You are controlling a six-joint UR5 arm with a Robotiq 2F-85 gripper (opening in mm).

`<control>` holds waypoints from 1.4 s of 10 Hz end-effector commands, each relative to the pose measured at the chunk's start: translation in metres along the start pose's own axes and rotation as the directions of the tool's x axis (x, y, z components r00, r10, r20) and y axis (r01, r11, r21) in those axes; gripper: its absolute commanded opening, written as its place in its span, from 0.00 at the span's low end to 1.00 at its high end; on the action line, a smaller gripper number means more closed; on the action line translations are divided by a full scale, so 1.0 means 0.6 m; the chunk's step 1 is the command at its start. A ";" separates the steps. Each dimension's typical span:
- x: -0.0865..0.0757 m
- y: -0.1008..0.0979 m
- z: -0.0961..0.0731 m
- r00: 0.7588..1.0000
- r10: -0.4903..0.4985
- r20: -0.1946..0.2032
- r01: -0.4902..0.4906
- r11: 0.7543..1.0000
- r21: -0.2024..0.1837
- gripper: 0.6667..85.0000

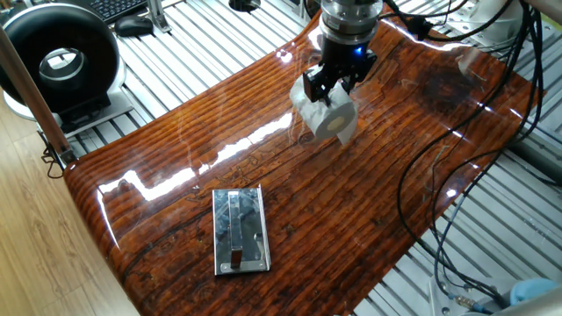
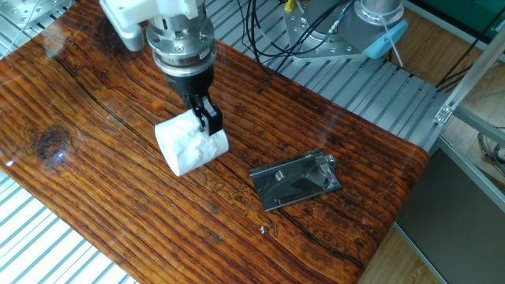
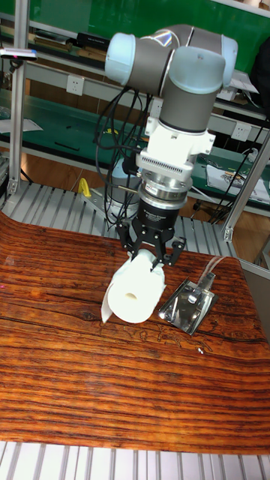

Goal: Put the toilet paper on its holder

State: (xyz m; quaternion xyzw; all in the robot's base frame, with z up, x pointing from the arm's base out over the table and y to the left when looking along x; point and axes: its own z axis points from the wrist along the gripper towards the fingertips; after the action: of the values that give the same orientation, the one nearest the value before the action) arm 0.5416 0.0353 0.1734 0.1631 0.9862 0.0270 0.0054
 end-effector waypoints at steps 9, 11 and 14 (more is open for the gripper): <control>-0.012 0.025 0.004 0.991 0.129 0.024 -0.128 0.991 -0.033 0.00; -0.003 0.053 0.000 0.984 0.177 0.025 -0.175 0.981 -0.081 0.00; 0.012 0.059 0.009 0.978 0.206 0.035 -0.203 0.977 -0.073 0.00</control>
State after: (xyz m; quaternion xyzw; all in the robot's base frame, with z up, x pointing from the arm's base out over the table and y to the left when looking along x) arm 0.5493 0.0592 0.1713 0.2440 0.9683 0.0484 0.0232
